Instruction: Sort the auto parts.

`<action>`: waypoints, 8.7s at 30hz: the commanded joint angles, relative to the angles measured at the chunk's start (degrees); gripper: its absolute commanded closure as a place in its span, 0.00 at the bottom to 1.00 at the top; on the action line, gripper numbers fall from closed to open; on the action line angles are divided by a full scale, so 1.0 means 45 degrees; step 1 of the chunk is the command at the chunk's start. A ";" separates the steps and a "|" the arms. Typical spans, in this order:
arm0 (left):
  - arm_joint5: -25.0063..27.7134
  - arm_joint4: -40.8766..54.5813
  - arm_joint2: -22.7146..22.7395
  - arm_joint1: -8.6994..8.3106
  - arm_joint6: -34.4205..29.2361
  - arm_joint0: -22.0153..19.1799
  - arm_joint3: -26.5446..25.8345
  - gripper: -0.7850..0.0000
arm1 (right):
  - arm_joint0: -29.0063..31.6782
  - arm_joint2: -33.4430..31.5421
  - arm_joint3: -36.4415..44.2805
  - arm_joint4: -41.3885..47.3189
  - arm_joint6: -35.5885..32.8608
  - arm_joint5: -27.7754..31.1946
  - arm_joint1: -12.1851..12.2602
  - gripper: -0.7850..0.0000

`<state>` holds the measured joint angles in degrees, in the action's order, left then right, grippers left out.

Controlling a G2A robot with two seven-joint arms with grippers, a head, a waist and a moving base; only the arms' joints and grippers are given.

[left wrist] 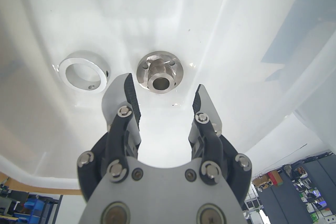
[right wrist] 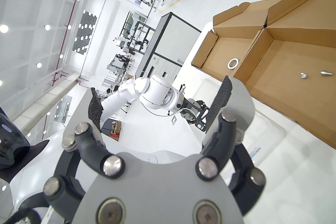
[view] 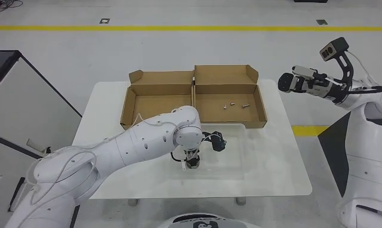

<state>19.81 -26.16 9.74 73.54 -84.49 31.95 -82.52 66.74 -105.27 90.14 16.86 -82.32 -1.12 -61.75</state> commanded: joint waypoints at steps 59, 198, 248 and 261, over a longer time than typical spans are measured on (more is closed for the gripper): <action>0.0241 -0.1612 0.0000 0.0215 0.0242 0.0577 0.0277 0.47 | 0.0000 0.0000 0.0000 0.0001 0.0000 0.0000 0.0000 0.00; 0.8487 1.6888 0.7868 -0.4879 0.8820 0.4207 -0.5511 1.00 | 0.0000 0.0000 0.0000 0.0001 0.0000 0.0000 0.0000 0.00; 0.7024 2.2023 1.0215 -0.2403 0.7021 0.6024 -0.6487 1.00 | 0.0000 0.0000 0.0000 0.0001 0.0000 0.0000 0.0000 0.00; 0.4653 2.0867 1.2524 -0.1089 0.4651 0.7106 -0.5550 1.00 | 0.0000 0.0000 0.0000 0.0001 0.0000 0.0000 0.0000 0.00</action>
<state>40.87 70.36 65.63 68.35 -63.46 63.69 -108.07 66.74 -105.26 90.14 16.86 -82.32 -1.12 -61.75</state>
